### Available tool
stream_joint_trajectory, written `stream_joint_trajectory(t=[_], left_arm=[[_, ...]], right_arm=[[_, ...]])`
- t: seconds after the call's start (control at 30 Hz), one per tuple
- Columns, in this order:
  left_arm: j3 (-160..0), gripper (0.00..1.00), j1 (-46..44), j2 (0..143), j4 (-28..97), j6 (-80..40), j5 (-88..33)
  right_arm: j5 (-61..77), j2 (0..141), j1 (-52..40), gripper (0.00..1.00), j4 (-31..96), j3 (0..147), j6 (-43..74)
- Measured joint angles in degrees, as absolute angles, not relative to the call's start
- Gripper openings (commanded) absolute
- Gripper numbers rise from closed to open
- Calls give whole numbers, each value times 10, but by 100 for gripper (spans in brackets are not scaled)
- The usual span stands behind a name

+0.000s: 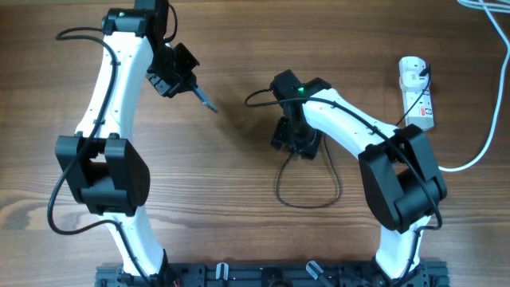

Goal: Plug charger to phone and switch on socket
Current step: 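Move the right gripper down and grasp the black USB-C plug, then lift the plug with the right gripper to the phone's bottom port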

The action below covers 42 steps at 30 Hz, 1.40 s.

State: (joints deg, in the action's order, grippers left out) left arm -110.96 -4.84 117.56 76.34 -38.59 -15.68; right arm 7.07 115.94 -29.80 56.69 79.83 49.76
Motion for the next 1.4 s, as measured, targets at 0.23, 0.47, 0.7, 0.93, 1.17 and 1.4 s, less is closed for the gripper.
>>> stream_joint_trajectory(t=[0.23, 0.47, 0.7, 0.93, 1.17, 1.4], left_arm=[[-1110, 4, -48, 1176, 763, -386, -157], [-1110, 4, -48, 1176, 763, -386, -157], [-1110, 4, -48, 1176, 763, -386, -157], [-1110, 4, -48, 1176, 763, -386, -157], [-1110, 4, -48, 1176, 763, -386, -157], [-1110, 4, -48, 1176, 763, -386, -157]], right_arm=[[61, 1159, -298, 50, 534, 766, 520], [55, 1159, -298, 31, 526, 761, 526], [48, 1159, -298, 25, 521, 761, 526], [44, 1159, -298, 20, 522, 761, 526], [44, 1159, -298, 18, 522, 761, 526], [44, 1159, -298, 9, 521, 761, 526]])
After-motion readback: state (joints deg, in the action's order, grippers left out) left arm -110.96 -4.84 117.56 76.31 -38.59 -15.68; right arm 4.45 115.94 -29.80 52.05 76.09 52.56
